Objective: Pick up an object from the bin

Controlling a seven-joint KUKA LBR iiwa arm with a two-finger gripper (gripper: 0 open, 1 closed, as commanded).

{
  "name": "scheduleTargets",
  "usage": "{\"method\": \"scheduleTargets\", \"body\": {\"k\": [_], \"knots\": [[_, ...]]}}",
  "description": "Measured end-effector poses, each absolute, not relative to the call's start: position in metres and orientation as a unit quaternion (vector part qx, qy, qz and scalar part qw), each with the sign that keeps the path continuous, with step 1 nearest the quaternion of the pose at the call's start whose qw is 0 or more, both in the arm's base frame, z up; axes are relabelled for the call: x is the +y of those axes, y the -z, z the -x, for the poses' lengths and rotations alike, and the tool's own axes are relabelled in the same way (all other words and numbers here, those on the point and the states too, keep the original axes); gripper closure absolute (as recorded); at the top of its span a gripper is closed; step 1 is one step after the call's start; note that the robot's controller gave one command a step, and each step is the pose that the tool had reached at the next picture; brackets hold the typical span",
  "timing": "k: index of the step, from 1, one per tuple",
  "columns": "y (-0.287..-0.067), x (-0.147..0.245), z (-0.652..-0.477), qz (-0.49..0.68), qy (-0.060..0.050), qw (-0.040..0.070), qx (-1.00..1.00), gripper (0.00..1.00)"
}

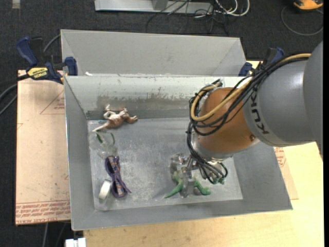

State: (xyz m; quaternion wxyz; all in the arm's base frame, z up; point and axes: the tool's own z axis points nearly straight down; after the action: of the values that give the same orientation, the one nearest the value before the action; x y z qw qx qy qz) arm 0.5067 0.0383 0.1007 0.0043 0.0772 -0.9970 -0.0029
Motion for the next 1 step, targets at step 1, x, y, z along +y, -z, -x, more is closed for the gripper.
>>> {"method": "scheduleTargets", "body": {"k": [1], "knots": [[-0.1181,0.0385,-0.5084,-0.077,0.003,0.001,-0.997,1.0]]}}
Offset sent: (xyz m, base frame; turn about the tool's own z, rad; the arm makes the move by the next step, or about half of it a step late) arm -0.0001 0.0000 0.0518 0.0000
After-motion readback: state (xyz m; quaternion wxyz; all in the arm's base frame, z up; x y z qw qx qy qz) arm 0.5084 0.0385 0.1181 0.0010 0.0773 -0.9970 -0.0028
